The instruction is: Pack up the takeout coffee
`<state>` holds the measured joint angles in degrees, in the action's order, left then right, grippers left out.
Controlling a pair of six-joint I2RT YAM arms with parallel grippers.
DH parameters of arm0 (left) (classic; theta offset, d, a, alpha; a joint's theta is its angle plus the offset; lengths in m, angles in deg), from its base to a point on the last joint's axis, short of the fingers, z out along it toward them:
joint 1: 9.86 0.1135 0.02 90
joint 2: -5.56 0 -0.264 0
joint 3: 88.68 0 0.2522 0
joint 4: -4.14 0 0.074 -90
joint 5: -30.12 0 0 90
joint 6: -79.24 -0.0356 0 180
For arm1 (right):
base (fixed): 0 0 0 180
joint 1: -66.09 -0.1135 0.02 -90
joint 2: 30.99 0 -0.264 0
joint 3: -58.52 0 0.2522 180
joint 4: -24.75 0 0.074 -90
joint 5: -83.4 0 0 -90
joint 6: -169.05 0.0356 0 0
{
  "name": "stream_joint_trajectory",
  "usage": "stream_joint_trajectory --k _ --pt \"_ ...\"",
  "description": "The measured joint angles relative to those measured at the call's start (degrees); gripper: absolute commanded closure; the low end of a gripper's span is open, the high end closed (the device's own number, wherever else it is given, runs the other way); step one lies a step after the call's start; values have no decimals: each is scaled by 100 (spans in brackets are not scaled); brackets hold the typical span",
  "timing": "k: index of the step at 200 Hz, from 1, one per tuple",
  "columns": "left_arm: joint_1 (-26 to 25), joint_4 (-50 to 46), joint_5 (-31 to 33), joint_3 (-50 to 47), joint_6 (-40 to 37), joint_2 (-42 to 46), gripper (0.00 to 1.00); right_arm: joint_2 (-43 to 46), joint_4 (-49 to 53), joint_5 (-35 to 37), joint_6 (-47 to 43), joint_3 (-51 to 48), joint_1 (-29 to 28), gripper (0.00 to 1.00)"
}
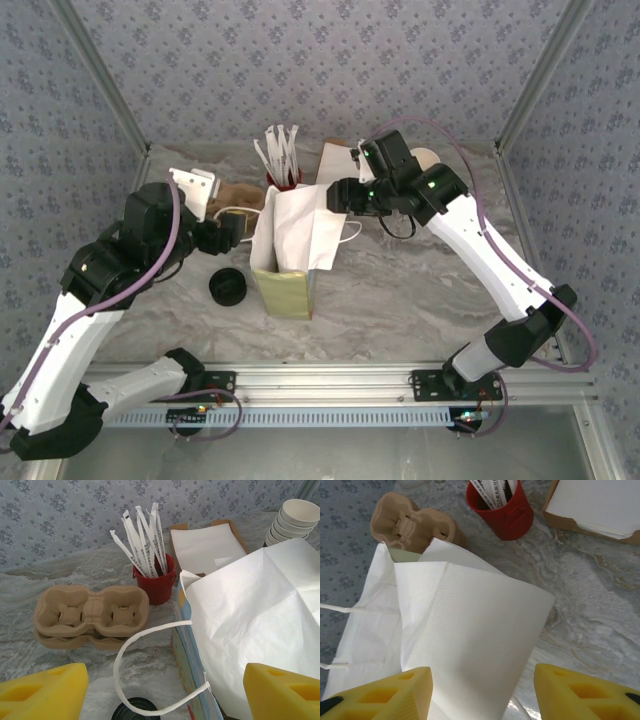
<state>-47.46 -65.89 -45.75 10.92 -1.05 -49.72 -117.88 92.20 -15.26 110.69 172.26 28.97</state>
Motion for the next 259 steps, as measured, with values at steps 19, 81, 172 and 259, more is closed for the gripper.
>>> stream_joint_trajectory --k 19,81,172,259 --pt "0 4 -2 -9 0 0 18 0 -129 -149 76 0 2 57" --pt "0 61 -2 -9 0 0 18 -466 -291 -420 79 669 -413 84" --pt "0 83 0 -140 -2 24 17 -938 -293 -262 -4 861 -1110 84" --pt "2 85 0 -225 4 170 16 -1276 -251 278 -164 686 -1325 84"
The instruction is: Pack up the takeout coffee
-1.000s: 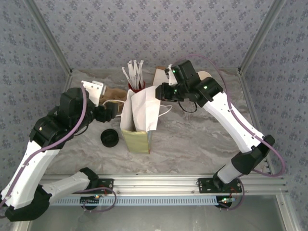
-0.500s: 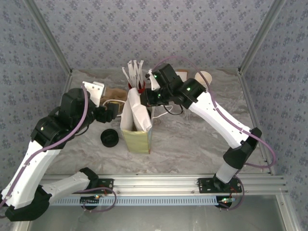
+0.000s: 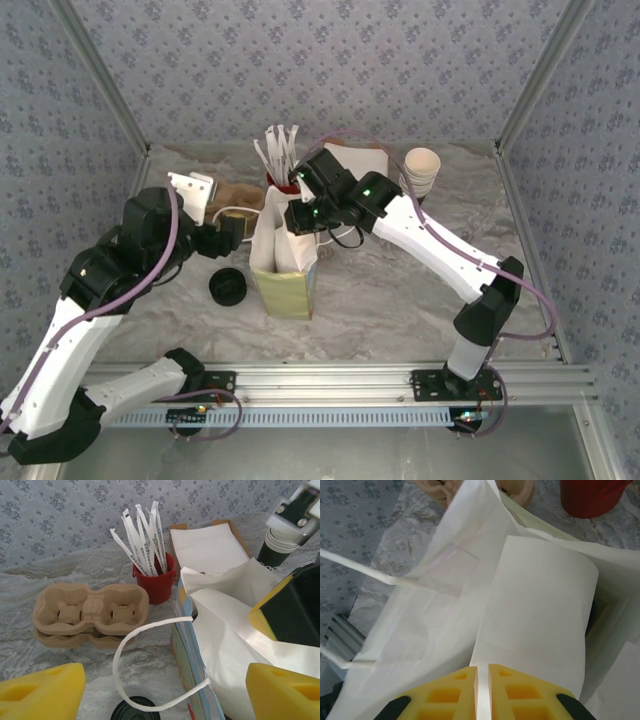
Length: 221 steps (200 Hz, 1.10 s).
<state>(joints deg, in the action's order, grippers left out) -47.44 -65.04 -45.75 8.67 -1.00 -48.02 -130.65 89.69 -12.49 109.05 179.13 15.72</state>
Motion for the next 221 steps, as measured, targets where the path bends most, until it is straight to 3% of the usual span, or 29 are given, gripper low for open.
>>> stream_joint_trajectory --k 94,152,185,221 --pt "0 4 2 -68 37 63 14 -662 111 251 -48 85 -208 84" --pt "0 46 24 -160 39 79 10 -680 339 304 -219 940 -219 80" --pt "9 197 114 -251 90 76 9 -260 389 509 -424 1180 -190 78" --pt "98 525 216 -367 131 76 7 776 251 804 -686 855 175 73"
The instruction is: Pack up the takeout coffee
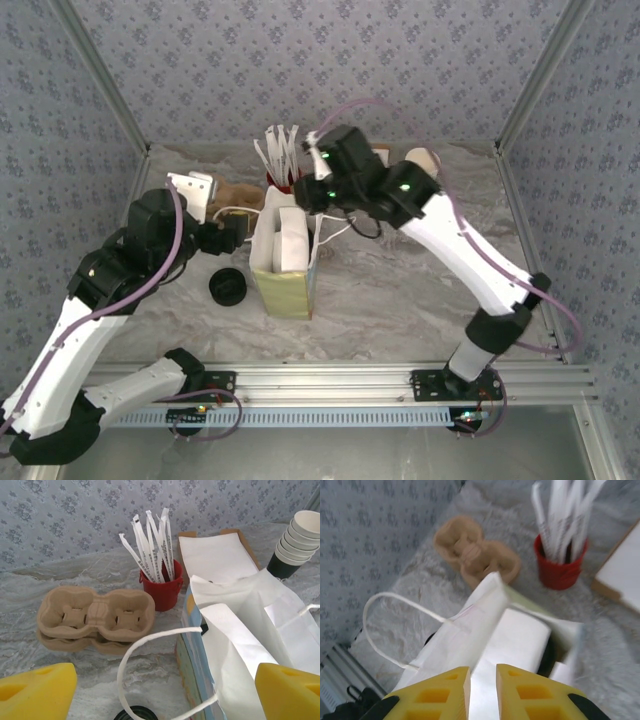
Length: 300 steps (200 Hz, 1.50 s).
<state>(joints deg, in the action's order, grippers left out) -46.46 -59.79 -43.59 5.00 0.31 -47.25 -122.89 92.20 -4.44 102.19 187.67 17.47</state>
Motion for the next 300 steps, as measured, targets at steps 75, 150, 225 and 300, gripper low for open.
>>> stream_joint_trajectory --k 75,150,225,300 --pt "1156 1259 -9 -903 103 153 1 2496 -737 656 -369 -2715 1681 41" --pt "3493 3018 -306 -2924 315 365 1 3613 -2153 1126 -398 -6207 3775 19" --pt "4159 5058 -365 -5331 175 535 1 3421 -5021 1416 -870 -8596 4638 0" --pt "4177 7329 -400 -6345 -247 -614 0 2146 -8264 1259 -1515 -9720 5130 0"
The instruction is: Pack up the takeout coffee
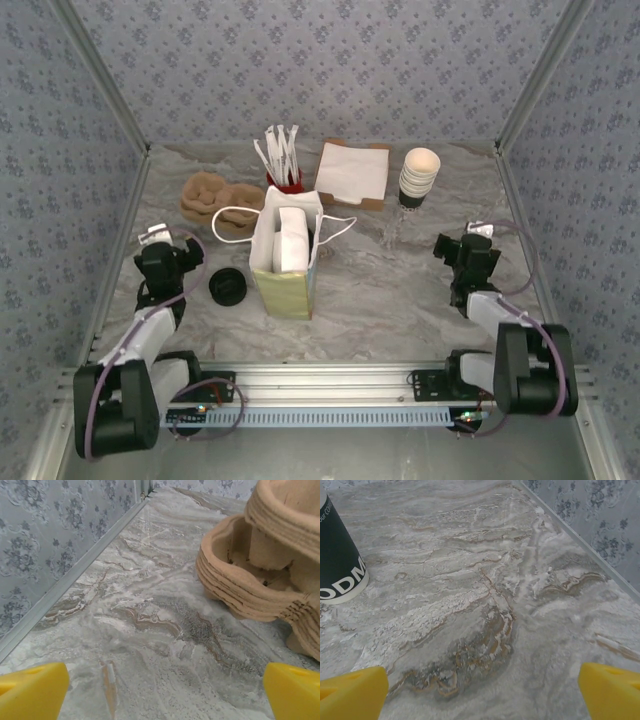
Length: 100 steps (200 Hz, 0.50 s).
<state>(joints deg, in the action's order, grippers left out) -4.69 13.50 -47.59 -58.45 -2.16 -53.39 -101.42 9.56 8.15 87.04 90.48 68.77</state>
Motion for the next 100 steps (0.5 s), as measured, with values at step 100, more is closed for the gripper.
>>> stream_joint_trajectory --k 100 --pt "7 2999 -741 -227 -68 -2413 1 -1615 -1766 -1029 -741 133 -125 0"
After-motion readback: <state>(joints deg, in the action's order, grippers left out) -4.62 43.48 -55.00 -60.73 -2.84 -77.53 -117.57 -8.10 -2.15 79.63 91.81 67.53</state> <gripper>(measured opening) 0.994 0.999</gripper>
